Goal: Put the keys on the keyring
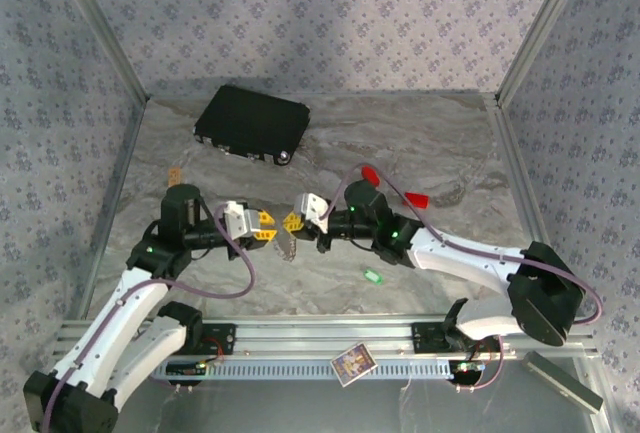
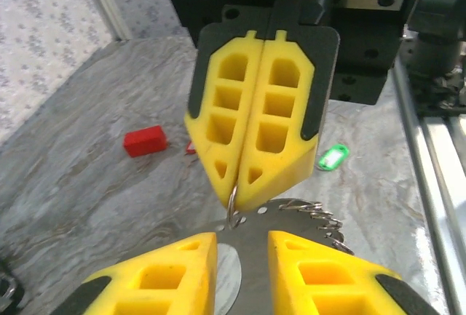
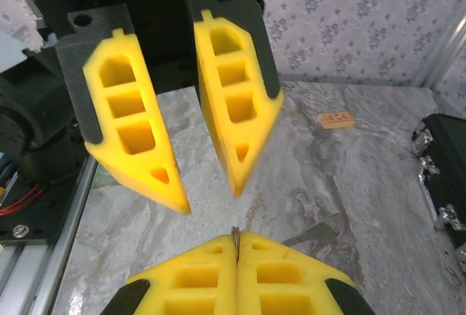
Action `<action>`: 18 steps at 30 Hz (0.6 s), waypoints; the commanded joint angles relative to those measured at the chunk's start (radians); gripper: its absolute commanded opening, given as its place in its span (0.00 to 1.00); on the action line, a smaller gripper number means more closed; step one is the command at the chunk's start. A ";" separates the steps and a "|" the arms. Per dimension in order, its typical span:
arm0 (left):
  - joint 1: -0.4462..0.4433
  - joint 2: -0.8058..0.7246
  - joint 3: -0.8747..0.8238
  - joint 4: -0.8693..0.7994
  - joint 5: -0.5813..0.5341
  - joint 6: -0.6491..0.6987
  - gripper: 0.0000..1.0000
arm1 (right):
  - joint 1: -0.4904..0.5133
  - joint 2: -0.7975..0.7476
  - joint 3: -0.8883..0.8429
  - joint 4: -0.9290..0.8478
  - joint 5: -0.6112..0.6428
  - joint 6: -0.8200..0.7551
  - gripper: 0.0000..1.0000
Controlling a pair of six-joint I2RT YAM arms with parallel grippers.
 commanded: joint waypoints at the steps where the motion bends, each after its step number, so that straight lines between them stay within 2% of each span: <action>1: -0.013 -0.001 -0.014 -0.026 0.092 0.041 0.22 | 0.011 -0.011 0.045 0.027 -0.022 -0.041 0.00; 5: -0.020 0.018 -0.014 -0.027 0.108 0.042 0.19 | 0.025 -0.007 0.059 0.026 -0.004 -0.045 0.00; 12: -0.023 0.038 -0.005 -0.062 0.067 0.072 0.22 | 0.036 -0.006 0.072 0.001 0.001 -0.064 0.00; 18: -0.023 -0.001 -0.010 -0.041 0.026 0.033 0.22 | 0.036 -0.005 0.070 -0.049 0.089 -0.099 0.00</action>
